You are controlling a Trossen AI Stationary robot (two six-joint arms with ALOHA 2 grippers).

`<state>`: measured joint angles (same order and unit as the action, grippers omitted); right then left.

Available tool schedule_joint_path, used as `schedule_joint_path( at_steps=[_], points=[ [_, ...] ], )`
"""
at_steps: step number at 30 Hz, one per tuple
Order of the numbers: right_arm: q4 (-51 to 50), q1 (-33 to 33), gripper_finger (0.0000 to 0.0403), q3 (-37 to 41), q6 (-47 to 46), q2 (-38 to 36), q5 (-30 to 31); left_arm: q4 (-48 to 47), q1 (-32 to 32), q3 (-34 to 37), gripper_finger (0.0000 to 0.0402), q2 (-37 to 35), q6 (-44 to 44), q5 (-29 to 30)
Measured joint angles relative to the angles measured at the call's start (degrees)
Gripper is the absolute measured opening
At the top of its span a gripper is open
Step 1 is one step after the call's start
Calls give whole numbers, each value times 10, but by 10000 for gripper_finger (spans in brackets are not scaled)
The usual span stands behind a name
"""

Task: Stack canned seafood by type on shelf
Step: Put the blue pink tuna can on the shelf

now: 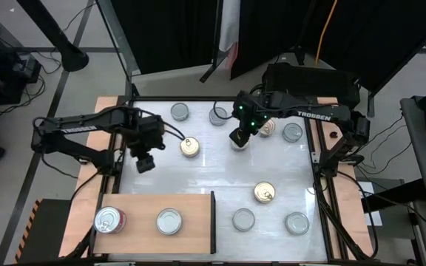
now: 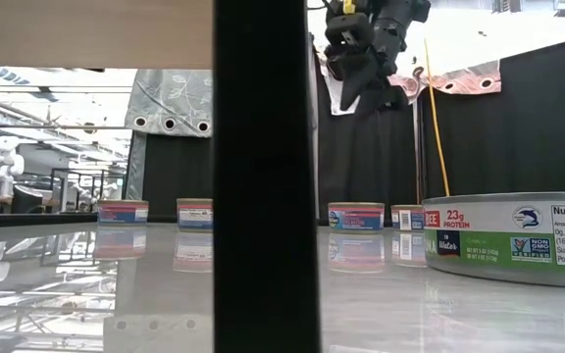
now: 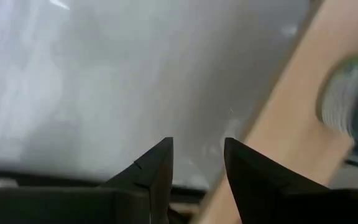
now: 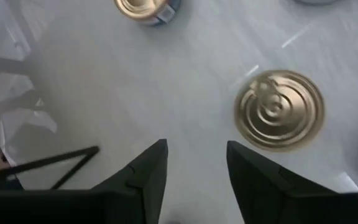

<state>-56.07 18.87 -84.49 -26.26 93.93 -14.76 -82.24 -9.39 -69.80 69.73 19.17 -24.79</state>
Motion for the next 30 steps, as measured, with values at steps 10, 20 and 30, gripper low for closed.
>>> schedule_joint_path(
  at_steps=[10,20,30],
  points=[
    [-36,47,172,0,32,0,3,108,-53,0,146,37,143,204],
    [-73,100,176,16,69,-2,65,195,-111,0,146,53,150,188],
    [-29,149,175,183,5,-1,73,238,-116,0,146,53,165,189]
  ],
)
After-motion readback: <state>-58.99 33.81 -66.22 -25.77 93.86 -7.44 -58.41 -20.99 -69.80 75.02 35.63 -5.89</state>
